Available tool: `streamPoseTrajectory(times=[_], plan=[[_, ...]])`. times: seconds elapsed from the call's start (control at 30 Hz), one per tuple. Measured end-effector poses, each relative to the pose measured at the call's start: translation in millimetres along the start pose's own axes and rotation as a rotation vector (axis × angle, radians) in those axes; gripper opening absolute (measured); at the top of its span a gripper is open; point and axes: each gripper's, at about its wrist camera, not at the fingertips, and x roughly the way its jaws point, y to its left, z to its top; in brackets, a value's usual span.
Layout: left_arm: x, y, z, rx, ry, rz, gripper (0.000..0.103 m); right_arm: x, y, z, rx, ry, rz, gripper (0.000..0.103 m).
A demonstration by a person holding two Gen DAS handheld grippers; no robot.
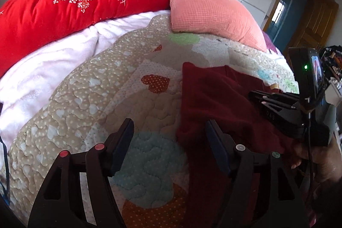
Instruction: Fold small clothes
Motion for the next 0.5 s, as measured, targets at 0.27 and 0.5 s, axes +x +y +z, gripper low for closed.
streamPoseTrajectory(times=[0.27, 0.5], plan=[[-3, 14, -1, -0.026, 0.040, 0.035, 0.070, -77, 20, -22, 0.013, -0.127, 0.440, 0.037], [-17, 19, 3, -0.044, -0.039, 0.021, 0.070, -58, 36, -61, -0.021, -0.023, 0.355, 0.036]])
